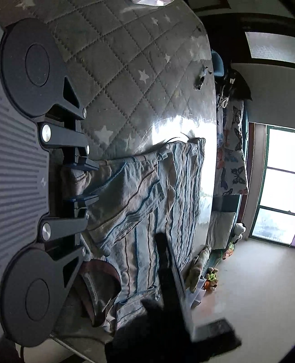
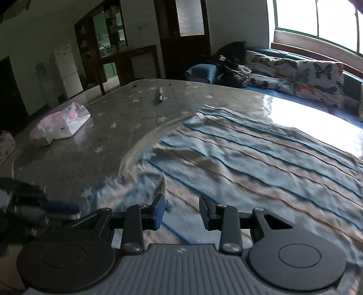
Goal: Fold clothes
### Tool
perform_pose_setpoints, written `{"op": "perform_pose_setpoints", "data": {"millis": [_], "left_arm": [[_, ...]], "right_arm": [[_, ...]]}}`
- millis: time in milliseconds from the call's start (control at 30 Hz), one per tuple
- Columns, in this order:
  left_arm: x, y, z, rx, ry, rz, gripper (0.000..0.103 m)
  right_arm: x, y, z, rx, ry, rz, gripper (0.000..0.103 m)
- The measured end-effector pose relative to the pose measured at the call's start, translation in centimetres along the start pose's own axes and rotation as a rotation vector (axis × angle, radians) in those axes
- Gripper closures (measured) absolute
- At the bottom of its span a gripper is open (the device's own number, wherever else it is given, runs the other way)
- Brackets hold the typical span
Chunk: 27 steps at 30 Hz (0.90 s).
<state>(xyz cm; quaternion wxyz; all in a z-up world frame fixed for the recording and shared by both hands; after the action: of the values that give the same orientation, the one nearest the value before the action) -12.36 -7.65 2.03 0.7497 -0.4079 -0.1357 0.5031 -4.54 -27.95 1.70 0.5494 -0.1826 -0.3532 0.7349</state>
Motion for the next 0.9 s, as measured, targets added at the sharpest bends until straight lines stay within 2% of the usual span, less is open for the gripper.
{"op": "perform_pose_setpoints", "data": {"millis": [167, 300, 467, 667, 800, 900], "left_arm": [[0.5, 0.2, -0.2, 0.009, 0.003, 0.004, 0.079], [0.7, 0.4, -0.4, 0.014, 0.01, 0.012, 0.078], [0.8, 0.4, -0.4, 0.014, 0.012, 0.011, 0.078], [0.8, 0.6, -0.5, 0.014, 0.012, 0.008, 0.077], [0.7, 0.5, -0.4, 0.019, 0.011, -0.005, 0.077], [0.8, 0.5, -0.2, 0.027, 0.012, -0.014, 0.077]], "right_arm": [[0.2, -1.3, -2.5, 0.025, -0.064, -0.043, 0.071], [0.7, -1.3, -3.6, 0.051, -0.099, -0.064, 0.077], [1.5, -1.0, -3.9, 0.057, -0.107, -0.072, 0.096], [2.2, -1.1, -2.4, 0.017, -0.065, -0.048, 0.098], [1.7, 0.0, -3.9, 0.084, -0.053, -0.068, 0.093], [1.5, -0.2, -3.3, 0.067, -0.043, -0.064, 0.092]]}}
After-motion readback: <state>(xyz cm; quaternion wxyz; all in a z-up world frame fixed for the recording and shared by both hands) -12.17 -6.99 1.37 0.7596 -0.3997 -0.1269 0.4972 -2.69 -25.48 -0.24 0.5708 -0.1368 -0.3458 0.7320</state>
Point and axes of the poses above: each gripper's, at about its wrist camera, not at the fingertips, and z roughly against the way its jaws point, x to its left, y to its underside, the point moved 1 cm from there along -z, roughly the way its jaws point, and after that the axes turned 2 degrees about z, right-handed, at the moved point
